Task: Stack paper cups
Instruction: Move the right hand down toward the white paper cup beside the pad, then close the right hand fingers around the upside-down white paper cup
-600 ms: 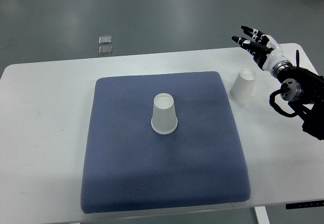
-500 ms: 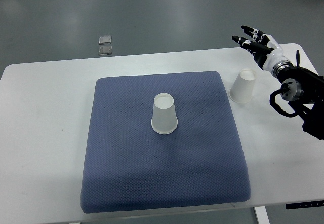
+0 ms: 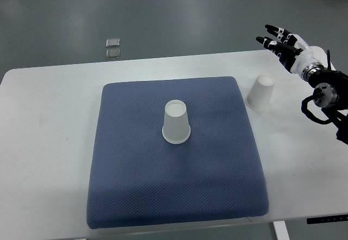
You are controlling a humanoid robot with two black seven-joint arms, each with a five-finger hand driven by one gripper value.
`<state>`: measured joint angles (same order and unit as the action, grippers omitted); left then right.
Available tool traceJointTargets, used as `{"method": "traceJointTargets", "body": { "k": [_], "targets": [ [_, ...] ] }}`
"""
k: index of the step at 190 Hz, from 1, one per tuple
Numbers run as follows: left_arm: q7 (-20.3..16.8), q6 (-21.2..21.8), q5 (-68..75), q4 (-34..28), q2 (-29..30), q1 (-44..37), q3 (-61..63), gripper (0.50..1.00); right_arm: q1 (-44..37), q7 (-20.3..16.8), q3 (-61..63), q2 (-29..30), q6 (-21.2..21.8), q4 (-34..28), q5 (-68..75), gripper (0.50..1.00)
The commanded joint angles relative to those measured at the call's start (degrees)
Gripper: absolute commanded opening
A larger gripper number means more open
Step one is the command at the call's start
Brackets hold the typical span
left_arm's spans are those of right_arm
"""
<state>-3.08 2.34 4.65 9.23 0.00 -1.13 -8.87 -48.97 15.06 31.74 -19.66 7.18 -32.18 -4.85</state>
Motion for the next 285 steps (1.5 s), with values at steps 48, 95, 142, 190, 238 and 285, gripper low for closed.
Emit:
{"method": "traceJointTargets", "body": {
  "k": [48,95,142,190,238,285],
  "targets": [
    [0.0,0.03,0.01,-0.17,0.0,-0.01,-0.01,1.0,0.01,1.2,-0.19,-1.35,0.64,0.01,-9.74,0.928],
    [0.09,0.03,-0.08,-0.18,0.0,-0.01,-0.01,1.0,0.01,1.81,-0.72,-1.44,0.64,0.01,-23.44,0.928],
    [0.09,0.03,0.01,-0.17,0.0,-0.01,-0.01,1.0,-0.25,3.31,-1.86,-3.46,2.22,-0.17,-37.16,0.928],
    [0.09,0.03,-0.08,-0.17,0.0,-0.01,-0.01,1.0,-3.41,3.48,-9.41,-7.24,3.89,-0.17,-46.21,0.928],
    [0.0,0.03,0.01,-0.17,0.0,-0.01,-0.01,1.0,-6.75,3.48,-16.36,-7.15,3.46,-0.17,-49.46,0.928],
    [0.09,0.03,-0.08,-0.17,0.0,-0.01,-0.01,1.0,-7.72,3.48,-19.35,-7.06,3.54,-0.17,-53.15,0.928]
  ]
}}
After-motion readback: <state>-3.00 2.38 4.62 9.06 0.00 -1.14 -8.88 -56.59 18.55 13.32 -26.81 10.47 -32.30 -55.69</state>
